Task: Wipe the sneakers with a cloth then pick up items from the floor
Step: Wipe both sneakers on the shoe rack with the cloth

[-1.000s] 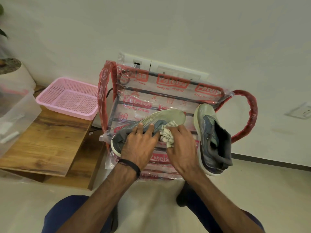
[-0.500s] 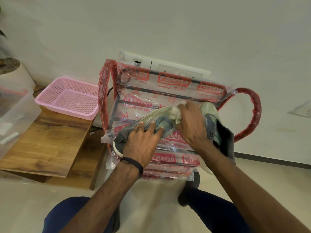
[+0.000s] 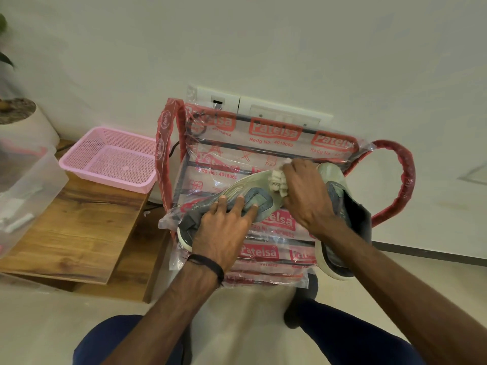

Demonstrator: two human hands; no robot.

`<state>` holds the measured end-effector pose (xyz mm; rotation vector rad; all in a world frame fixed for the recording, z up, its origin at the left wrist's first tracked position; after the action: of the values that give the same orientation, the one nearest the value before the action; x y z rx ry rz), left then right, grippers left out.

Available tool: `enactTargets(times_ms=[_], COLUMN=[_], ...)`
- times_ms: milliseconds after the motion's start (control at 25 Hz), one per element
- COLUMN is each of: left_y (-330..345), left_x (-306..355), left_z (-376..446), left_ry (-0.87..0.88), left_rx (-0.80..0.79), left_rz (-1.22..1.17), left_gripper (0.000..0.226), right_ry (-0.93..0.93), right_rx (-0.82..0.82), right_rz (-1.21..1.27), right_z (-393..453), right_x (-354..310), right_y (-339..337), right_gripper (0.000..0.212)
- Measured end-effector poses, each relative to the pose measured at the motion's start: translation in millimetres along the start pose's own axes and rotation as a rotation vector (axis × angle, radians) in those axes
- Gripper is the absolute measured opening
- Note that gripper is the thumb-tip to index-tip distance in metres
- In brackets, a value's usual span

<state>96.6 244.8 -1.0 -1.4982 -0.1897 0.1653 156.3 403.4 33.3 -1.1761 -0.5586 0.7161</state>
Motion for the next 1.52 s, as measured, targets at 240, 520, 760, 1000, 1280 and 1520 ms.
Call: enactTargets(times_ms=[240, 520, 760, 1000, 1280, 1520], left_y=[-3, -1, -4, -4, -6, -4], left_x=[2, 1, 2, 4, 3, 4], left_z=[3, 0, 4, 0, -1, -5], left_ry=[0.001, -0.001, -0.003, -0.014, -0.013, -0.022], left_rx=[-0.013, 0.002, -0.013, 0.007, 0.022, 0.009], left_rz=[-0.011, -0.007, -0.006, 0.010, -0.002, 0.028], left_gripper=[0.071, 0.070, 0.071, 0.068, 0.069, 0.072], right_ry=[-0.035, -0.036, -0.034, -0.167, 0.186, -0.196], right_rx=[0.024, 0.003, 0.041, -0.003, -0.023, -0.059], right_rz=[-0.083, 0.010, -0.053, -0.028, -0.051, -0.005], right_z=[4, -8, 1, -21, 33, -29], right_x=[2, 2, 7, -26, 9, -6], right_y=[11, 0, 10, 18, 14, 8], right_gripper=[0.050, 0.049, 0.055, 0.046, 0.039, 0.049])
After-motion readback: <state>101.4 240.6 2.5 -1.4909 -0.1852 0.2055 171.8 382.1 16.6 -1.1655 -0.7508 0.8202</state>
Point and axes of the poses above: each hand's wrist, its own z-axis towards the middle knuckle, its own y-axis out of the palm, x = y × z, the point moved 5 cm from there along z, towards the middle knuckle, and after that the axes turned 12 degrees about y, right-handed, at the moved point
